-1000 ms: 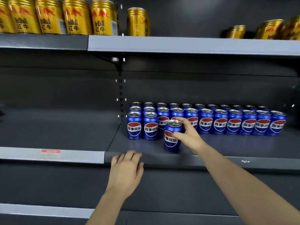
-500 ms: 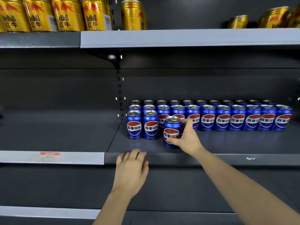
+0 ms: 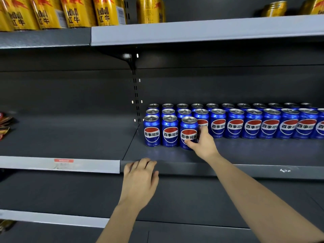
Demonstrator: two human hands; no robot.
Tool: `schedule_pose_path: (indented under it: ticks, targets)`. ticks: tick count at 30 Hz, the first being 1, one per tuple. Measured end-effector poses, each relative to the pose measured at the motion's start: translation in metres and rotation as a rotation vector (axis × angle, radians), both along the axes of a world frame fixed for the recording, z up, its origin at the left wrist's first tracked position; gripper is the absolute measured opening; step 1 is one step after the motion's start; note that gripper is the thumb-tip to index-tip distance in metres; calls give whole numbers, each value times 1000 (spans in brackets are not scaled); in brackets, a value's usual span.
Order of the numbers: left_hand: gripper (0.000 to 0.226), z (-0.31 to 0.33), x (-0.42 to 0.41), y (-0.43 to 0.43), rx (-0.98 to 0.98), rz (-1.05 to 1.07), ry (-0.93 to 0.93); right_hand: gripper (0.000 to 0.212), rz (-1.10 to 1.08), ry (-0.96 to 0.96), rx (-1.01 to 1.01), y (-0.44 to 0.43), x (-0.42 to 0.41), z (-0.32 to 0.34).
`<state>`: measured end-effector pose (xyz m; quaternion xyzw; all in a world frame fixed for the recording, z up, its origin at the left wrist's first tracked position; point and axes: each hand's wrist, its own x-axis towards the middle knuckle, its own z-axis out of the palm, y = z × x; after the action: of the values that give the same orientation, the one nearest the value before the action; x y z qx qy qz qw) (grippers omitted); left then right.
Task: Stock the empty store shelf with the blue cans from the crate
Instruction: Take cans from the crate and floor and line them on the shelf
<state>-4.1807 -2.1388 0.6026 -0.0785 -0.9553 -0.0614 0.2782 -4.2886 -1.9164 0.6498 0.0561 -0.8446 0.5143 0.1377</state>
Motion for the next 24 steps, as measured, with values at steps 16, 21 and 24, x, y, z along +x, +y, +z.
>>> schedule_pose_path:
  ticks: [16,21,24]
  targets:
    - [42,6,11,-16,1,45,-10,65,-68,-16,183,-5,-9,-13]
    - [44,0,22,-16,5,48,-50,69,-140,58,213,-5,5,-15]
    - [44,-6,29,-12,-5,42,-54,61,-122,186,253,0,21,-22]
